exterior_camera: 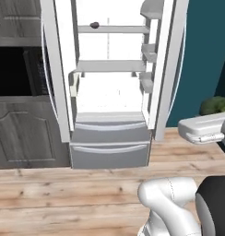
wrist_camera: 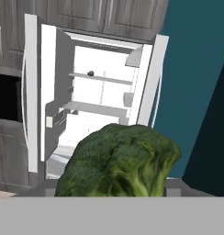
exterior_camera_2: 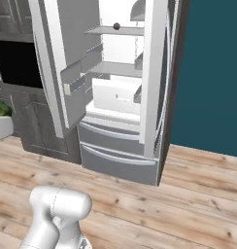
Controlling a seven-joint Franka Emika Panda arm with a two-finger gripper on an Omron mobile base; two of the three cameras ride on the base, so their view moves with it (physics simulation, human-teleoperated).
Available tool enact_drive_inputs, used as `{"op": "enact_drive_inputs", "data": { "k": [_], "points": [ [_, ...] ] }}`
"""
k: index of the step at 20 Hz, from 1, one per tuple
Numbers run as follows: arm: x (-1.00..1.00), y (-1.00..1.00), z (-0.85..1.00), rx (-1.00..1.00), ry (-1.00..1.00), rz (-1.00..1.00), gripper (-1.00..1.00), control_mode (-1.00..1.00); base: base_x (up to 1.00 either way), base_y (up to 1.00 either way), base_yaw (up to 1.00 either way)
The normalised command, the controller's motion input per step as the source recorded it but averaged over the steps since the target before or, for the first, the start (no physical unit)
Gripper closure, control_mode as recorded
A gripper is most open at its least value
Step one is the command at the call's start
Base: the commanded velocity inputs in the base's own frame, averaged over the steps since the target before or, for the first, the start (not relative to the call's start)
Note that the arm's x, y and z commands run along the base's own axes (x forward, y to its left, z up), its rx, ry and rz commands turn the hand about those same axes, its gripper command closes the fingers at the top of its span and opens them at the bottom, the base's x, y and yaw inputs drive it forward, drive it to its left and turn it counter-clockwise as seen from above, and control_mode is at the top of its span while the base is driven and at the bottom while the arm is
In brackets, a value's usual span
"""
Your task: Gather the eggplant and broccoli from the fridge and place them on a tray on the dining counter. Then gather the chicken drumsticks from the fridge and place them on the other tray.
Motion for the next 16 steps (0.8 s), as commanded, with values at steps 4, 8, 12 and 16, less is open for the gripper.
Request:
{"op": "enact_drive_inputs", "data": {
  "k": [4,8,12,16],
  "points": [
    [0.00,0.00,0.00,0.00,0.00,0.00,1.00,1.00,-0.13,-0.67,0.24],
    [0.00,0.00,0.00,0.00,0.00,0.00,1.00,1.00,-0.10,-0.76,0.27],
    [0.00,0.00,0.00,0.00,0.00,0.00,1.00,1.00,-0.25,-0.70,0.29],
    [0.00,0.00,0.00,0.00,0.00,0.00,1.00,1.00,-0.09,-0.78,0.32]
  ]
}}
